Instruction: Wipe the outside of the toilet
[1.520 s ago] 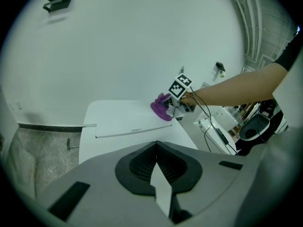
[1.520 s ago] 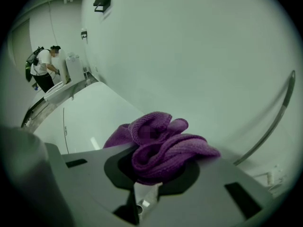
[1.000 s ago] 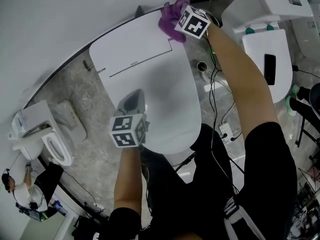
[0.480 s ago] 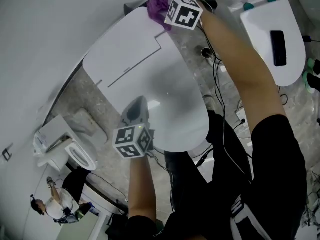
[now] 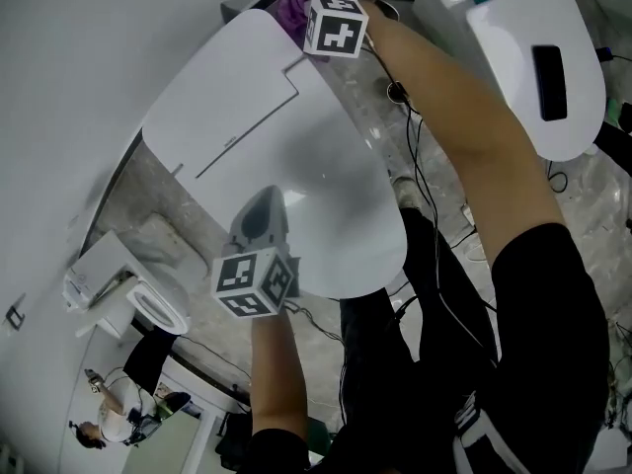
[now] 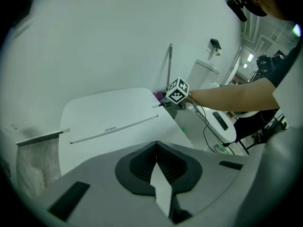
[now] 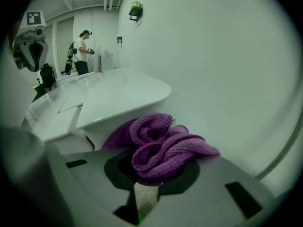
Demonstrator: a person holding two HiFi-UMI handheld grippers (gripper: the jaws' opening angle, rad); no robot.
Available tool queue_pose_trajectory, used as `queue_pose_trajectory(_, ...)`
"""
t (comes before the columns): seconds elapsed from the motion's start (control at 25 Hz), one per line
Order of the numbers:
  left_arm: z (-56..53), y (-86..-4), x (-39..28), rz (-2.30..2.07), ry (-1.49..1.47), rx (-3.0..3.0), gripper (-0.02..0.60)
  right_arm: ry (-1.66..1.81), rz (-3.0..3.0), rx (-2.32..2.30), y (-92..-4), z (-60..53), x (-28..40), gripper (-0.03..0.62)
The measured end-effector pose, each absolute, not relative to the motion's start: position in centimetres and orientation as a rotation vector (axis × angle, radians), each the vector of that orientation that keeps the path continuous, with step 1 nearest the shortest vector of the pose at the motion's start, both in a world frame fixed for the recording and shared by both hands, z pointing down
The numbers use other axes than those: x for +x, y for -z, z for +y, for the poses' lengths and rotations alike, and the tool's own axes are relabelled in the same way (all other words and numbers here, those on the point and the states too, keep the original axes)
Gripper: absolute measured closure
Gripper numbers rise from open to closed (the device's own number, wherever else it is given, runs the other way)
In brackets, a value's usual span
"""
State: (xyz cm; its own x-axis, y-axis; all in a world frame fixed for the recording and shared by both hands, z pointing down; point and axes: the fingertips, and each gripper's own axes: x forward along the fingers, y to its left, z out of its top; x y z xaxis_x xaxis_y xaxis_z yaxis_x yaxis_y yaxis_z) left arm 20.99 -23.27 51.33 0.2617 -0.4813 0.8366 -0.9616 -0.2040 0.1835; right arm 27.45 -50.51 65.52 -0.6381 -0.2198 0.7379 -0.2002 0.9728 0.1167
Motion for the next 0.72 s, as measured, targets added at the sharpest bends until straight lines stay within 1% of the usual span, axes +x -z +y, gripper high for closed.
queue_pose_trajectory(0.4, -22.2, -54.2, 21.0, -1.303, -0.859, 1.770, 0.575, 0.007, -2.225, 0.186, -70.6, -49.8, 27.7, 0.528)
queue_pose_trajectory(0.72, -21.6, -55.6, 22.0, -1.280, -0.865, 1.756, 0.575, -0.032, -2.245, 0.183, -72.2, -46.8, 28.7, 0.531)
